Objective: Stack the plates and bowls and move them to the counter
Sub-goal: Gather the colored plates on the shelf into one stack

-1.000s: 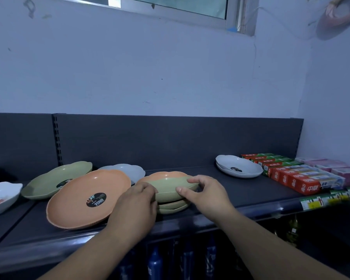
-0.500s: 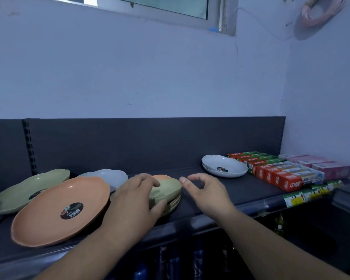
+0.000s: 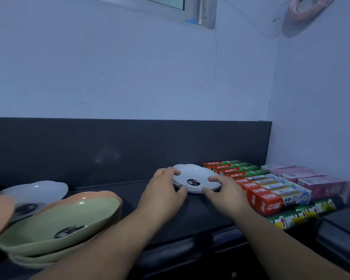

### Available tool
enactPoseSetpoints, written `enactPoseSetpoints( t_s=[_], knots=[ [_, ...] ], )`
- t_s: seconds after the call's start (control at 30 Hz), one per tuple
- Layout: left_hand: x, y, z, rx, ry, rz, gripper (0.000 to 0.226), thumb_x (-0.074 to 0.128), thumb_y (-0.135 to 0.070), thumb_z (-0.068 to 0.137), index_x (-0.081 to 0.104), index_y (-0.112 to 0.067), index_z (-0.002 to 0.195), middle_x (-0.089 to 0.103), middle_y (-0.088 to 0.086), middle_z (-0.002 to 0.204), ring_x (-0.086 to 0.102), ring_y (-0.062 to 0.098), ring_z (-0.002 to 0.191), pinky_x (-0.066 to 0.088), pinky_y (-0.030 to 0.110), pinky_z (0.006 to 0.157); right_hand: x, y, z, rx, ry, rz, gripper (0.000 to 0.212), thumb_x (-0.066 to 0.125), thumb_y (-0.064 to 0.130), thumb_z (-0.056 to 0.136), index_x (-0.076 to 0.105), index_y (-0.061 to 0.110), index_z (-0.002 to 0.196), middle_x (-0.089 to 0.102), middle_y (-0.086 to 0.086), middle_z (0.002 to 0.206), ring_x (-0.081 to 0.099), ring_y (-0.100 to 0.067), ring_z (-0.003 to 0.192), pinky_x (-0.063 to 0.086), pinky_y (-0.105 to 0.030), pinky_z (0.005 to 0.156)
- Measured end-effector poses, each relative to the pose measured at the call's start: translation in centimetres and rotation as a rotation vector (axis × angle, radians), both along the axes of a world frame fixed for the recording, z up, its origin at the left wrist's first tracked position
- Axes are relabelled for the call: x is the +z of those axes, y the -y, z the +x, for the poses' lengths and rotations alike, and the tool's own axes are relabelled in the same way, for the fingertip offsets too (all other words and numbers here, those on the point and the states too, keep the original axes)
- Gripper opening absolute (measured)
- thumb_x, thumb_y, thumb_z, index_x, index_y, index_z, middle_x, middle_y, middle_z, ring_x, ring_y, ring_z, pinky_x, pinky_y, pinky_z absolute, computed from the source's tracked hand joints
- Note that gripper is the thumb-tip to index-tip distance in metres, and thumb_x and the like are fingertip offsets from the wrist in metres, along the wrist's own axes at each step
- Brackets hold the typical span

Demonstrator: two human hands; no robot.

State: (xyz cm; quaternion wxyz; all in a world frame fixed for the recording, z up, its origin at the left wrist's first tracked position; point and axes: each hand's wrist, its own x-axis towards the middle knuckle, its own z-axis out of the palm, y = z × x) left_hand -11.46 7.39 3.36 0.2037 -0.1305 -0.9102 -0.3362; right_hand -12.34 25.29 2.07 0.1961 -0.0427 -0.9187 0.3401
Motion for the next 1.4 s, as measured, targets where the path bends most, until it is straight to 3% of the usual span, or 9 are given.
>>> enactPoseSetpoints(
  t_s=[0.33, 0.57, 0.67, 0.73, 0.93, 1.0, 1.13, 1.27, 1.4],
  knots=[
    [-2.3, -4.1, -11.0, 0.213, 0.285, -0.033, 0.054, 0.050, -0.037, 0.093, 0.035, -0.015, 0.141, 0.040, 0.011, 0.138, 0.050, 0.026, 0.118, 0.041, 0.032, 0.090, -2.5, -3.8, -4.8, 0.064, 0.015, 0.160, 0.056, 0.063, 0.039, 0.088, 0.046, 0.029, 0.140, 0.033, 0.004, 0.152, 0.030, -0.017, 0.139, 0.029, -0.032, 0.113],
    [-3.2, -4.4, -15.4, 0.298, 0.408, 0.006, 0.037, 0.055, -0.034, 0.087, 0.055, -0.009, 0.113, 0.062, 0.011, 0.111, 0.056, 0.023, 0.086, 0.042, 0.028, 0.063, -3.4, -4.4, -6.9, 0.107, 0.103, 0.238, 0.062, 0.058, 0.046, 0.090, 0.035, 0.034, 0.146, 0.022, 0.005, 0.158, 0.021, -0.017, 0.144, 0.029, -0.037, 0.113],
    [-2.9, -4.5, -16.0, 0.330, 0.400, 0.024, 0.010, 0.055, -0.018, 0.082, 0.052, -0.008, 0.083, 0.058, 0.009, 0.086, 0.053, 0.018, 0.065, 0.034, 0.024, 0.045, -3.7, -4.5, -7.3, 0.126, 0.119, 0.237, 0.063, 0.059, 0.046, 0.090, 0.035, 0.034, 0.147, 0.022, 0.005, 0.158, 0.025, -0.017, 0.143, 0.032, -0.036, 0.112],
    [-2.6, -4.5, -16.3, 0.362, 0.402, 0.006, 0.018, 0.055, -0.013, 0.080, 0.042, -0.010, 0.067, 0.051, 0.007, 0.075, 0.045, 0.015, 0.055, 0.030, 0.023, 0.041, -3.8, -4.6, -7.6, 0.142, 0.122, 0.234, 0.060, 0.057, 0.044, 0.092, 0.035, 0.033, 0.147, 0.022, 0.005, 0.158, 0.027, -0.017, 0.142, 0.033, -0.036, 0.112],
    [-1.3, -4.8, -16.3, 0.409, 0.408, -0.045, 0.025, 0.054, -0.011, 0.083, 0.041, -0.009, 0.062, 0.050, 0.007, 0.071, 0.046, 0.018, 0.058, 0.031, 0.024, 0.041, -4.1, -4.9, -8.1, 0.161, 0.100, 0.198, 0.053, 0.054, 0.037, 0.096, 0.038, 0.031, 0.146, 0.023, 0.003, 0.158, 0.028, -0.018, 0.142, 0.032, -0.035, 0.113],
    [-0.8, -4.8, -16.2, 0.397, 0.389, 0.010, 0.019, 0.053, -0.012, 0.084, 0.047, -0.006, 0.067, 0.054, 0.010, 0.079, 0.047, 0.018, 0.059, 0.031, 0.024, 0.042, -4.0, -5.0, -8.2, 0.160, 0.091, 0.185, 0.052, 0.053, 0.036, 0.096, 0.039, 0.030, 0.146, 0.024, 0.003, 0.158, 0.028, -0.018, 0.142, 0.032, -0.035, 0.113],
    [0.1, -4.6, -15.2, 0.334, 0.286, 0.215, 0.023, 0.049, -0.012, 0.085, 0.057, -0.003, 0.104, 0.062, 0.013, 0.101, 0.049, 0.014, 0.063, 0.032, 0.023, 0.043, -3.6, -4.8, -7.8, 0.141, 0.036, 0.152, 0.058, 0.056, 0.046, 0.093, 0.040, 0.030, 0.145, 0.025, 0.002, 0.158, 0.028, -0.019, 0.142, 0.028, -0.031, 0.112],
    [1.9, -4.3, -12.9, 0.266, 0.192, 0.388, 0.027, 0.048, -0.010, 0.085, 0.049, -0.017, 0.111, 0.056, 0.005, 0.102, 0.056, 0.023, 0.083, 0.042, 0.025, 0.053, -2.2, -4.1, -6.8, 0.142, -0.040, 0.045, 0.070, 0.063, 0.054, 0.085, 0.040, 0.028, 0.146, 0.018, 0.002, 0.160, 0.020, -0.015, 0.145, 0.022, -0.027, 0.114],
    [3.9, -2.3, -9.8, 0.226, 0.120, 0.375, 0.037, 0.049, -0.011, 0.086, 0.049, -0.018, 0.123, 0.055, -0.001, 0.100, 0.054, 0.021, 0.088, 0.039, 0.026, 0.059, -0.7, -2.7, -5.4, 0.134, -0.138, -0.018, 0.072, 0.072, 0.050, 0.080, 0.045, 0.027, 0.143, 0.019, 0.001, 0.161, 0.019, -0.012, 0.146, 0.020, -0.021, 0.111]
  ],
)
